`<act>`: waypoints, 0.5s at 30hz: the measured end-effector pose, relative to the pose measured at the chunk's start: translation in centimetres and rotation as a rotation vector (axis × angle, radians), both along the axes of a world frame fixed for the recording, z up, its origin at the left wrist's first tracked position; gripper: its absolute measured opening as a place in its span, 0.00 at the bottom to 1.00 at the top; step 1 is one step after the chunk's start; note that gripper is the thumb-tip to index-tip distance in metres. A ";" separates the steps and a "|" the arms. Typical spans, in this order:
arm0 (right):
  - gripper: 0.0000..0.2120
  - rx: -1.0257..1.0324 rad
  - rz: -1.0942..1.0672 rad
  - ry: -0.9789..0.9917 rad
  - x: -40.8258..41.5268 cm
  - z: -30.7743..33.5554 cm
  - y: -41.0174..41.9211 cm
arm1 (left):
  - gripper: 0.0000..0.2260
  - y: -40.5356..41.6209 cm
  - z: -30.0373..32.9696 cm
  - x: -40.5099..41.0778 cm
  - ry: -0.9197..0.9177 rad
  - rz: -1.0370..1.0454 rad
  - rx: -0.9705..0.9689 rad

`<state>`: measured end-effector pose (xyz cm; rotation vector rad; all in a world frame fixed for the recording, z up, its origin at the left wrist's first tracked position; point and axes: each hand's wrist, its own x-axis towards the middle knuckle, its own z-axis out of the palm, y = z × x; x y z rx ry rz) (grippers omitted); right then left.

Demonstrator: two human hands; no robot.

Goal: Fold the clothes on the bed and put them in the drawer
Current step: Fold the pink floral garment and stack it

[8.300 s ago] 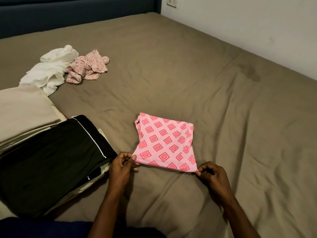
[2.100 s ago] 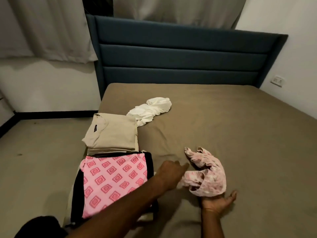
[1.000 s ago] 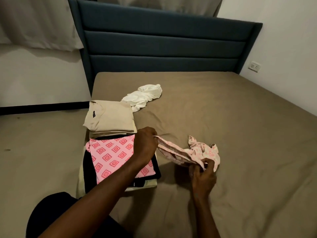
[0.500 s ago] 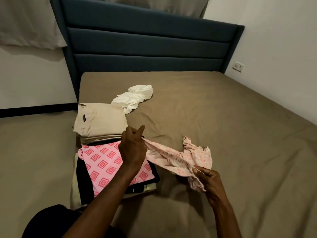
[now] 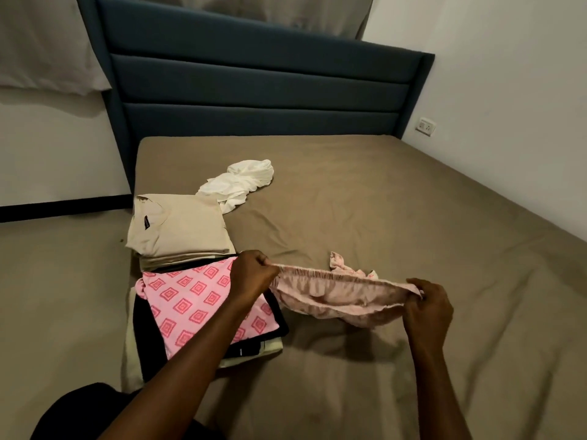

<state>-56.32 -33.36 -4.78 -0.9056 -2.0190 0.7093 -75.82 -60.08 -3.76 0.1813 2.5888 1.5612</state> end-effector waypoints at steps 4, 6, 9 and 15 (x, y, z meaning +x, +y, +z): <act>0.15 -0.009 -0.159 -0.549 -2.4 2.2 3.3 | 0.11 2.9 2.9 -1.7 0.052 -0.004 -0.094; 0.15 -0.349 0.017 -0.471 -5.0 3.5 5.8 | 0.11 4.4 4.6 -3.1 0.195 -0.031 -0.287; 0.10 -0.446 0.124 -0.292 -9.7 7.4 9.0 | 0.10 7.0 7.7 -6.5 0.292 -0.072 -0.472; 0.13 -0.682 0.162 0.288 -17.5 18.8 15.3 | 0.10 13.6 19.1 -11.7 0.124 -0.080 -0.107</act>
